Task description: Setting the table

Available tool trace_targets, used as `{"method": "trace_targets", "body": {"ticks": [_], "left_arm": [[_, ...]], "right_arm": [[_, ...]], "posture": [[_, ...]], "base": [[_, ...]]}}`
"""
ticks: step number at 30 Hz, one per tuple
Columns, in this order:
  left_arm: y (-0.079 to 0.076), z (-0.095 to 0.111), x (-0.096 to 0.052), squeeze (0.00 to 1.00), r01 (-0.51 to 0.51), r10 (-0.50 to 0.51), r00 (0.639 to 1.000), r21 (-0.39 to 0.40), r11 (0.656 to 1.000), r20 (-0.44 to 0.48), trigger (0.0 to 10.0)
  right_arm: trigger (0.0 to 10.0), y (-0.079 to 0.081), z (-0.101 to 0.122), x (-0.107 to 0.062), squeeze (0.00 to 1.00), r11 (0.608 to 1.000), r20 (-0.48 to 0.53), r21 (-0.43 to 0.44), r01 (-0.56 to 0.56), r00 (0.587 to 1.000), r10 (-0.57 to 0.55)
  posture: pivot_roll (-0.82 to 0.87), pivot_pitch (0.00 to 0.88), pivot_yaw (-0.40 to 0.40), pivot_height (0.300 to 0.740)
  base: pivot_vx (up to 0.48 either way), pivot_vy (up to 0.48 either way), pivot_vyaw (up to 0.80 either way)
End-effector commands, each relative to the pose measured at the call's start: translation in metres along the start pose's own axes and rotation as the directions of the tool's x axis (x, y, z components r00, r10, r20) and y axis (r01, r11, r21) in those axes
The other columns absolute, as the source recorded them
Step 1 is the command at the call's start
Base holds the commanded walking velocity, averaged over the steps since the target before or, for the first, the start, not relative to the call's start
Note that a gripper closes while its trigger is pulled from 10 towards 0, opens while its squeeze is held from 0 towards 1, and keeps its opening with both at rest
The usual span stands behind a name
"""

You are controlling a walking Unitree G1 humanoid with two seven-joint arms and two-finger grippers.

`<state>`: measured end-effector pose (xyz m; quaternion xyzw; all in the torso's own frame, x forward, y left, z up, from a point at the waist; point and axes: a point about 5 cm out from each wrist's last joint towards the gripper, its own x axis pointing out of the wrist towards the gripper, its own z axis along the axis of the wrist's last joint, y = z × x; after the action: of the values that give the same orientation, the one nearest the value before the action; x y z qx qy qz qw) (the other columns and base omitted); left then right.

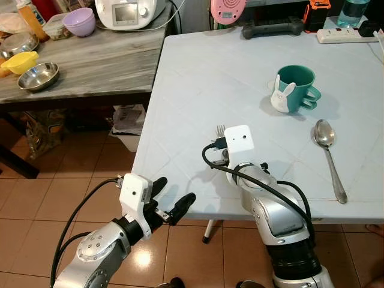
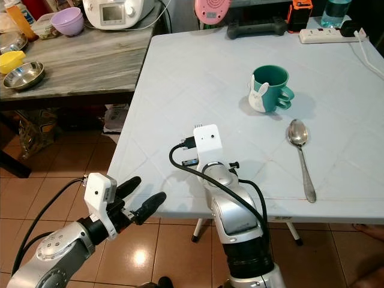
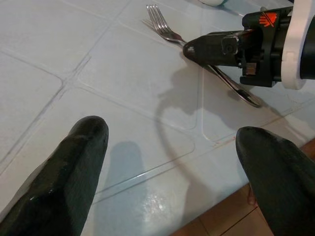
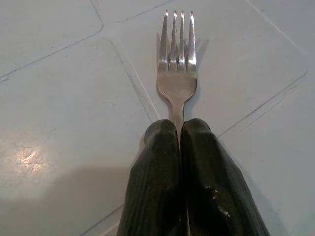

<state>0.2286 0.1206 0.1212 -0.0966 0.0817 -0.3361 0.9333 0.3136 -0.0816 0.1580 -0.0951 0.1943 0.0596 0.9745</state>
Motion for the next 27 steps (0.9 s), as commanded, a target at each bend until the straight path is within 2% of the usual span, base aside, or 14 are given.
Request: {"method": "trace_targets", "body": {"ticks": [1,6,10,14,15,16,17,19,22,23,25,27], "left_arm": [[0.0,0.0,-0.003,0.0,-0.015,0.015,1.0,0.005,1.0,-0.002,10.0],[0.005,0.001,-0.001,0.0,-0.053,0.053,0.999,0.023,0.998,0.004,10.0],[0.009,0.001,-0.002,0.0,-0.084,0.084,0.996,0.025,0.996,0.012,10.0],[0.019,0.003,-0.004,0.0,-0.204,0.202,0.978,0.061,0.977,0.048,10.0],[0.026,0.006,-0.005,0.0,-0.276,0.272,0.959,0.044,0.96,0.079,10.0],[0.026,0.006,-0.005,0.0,-0.276,0.272,0.959,0.044,0.96,0.079,10.0],[0.028,0.008,-0.005,0.0,-0.296,0.291,0.952,0.039,0.955,0.096,10.0],[0.038,0.017,-0.006,0.0,-0.394,0.382,0.911,0.054,0.918,0.155,10.0],[0.041,0.018,-0.007,0.0,-0.424,0.41,0.897,0.059,0.904,0.165,10.0],[0.045,0.019,-0.008,0.0,-0.461,0.444,0.878,0.069,0.885,0.178,10.0],[0.05,0.02,-0.009,0.0,-0.503,0.483,0.854,0.073,0.861,0.194,10.0],[0.051,0.021,-0.008,0.0,-0.511,0.49,0.848,0.07,0.857,0.201,10.0]], "right_arm": [[0.0,-0.007,-0.048,0.009,0.0,0.999,-0.216,-0.017,0.038,0.976,-0.041],[0.0,-0.009,-0.031,0.009,0.0,0.999,-0.127,0.022,0.035,0.991,-0.032],[0.0,-0.011,-0.021,0.01,0.0,0.999,-0.076,0.002,0.048,0.996,-0.048],[0.0,-0.012,-0.003,0.008,0.0,0.998,0.034,0.022,0.058,0.998,-0.059],[6.1,-0.014,0.008,0.007,0.0,0.997,0.103,0.032,0.067,0.992,-0.07],[6.1,-0.014,0.008,0.007,0.0,0.997,0.103,0.032,0.067,0.992,-0.07],[10.0,-0.015,0.012,0.006,0.0,0.997,0.127,0.038,0.074,0.989,-0.078],[10.0,-0.02,0.029,0.004,0.0,0.992,0.234,0.095,0.089,0.966,-0.109],[10.0,-0.022,0.033,0.003,0.0,0.991,0.261,0.094,0.096,0.958,-0.117],[10.0,-0.023,0.038,0.002,0.0,0.992,0.303,0.107,0.069,0.948,-0.099],[10.0,-0.024,0.04,0.002,0.0,0.989,0.318,0.143,0.033,0.945,-0.077],[10.0,-0.024,0.042,0.002,0.0,0.99,0.333,0.139,-0.01,0.942,-0.038]], "posture": [[-0.16,0.208,0.148,0.74],[-0.16,0.198,0.145,0.74],[-0.16,0.198,0.145,0.74],[-0.16,0.183,0.14,0.74],[-0.16,0.183,0.14,0.74],[-0.16,0.183,0.14,0.74],[-0.16,0.173,0.138,0.74],[-0.16,0.17,0.134,0.74],[-0.15,0.162,0.129,0.74],[-0.15,0.162,0.129,0.74],[-0.16,0.155,0.126,0.74],[-0.16,0.149,0.127,0.74]], "base": [[0.0,0.0,0.0],[0.0,0.0,0.0],[0.0,0.0,0.0],[0.0,0.0,0.0],[0.0,0.0,0.0],[0.0,0.0,0.0],[0.0,0.0,0.0],[0.0,0.0,0.0],[0.0,0.0,0.0],[0.0,0.0,0.0],[0.0,0.0,0.0],[0.0,0.0,0.0]]}}
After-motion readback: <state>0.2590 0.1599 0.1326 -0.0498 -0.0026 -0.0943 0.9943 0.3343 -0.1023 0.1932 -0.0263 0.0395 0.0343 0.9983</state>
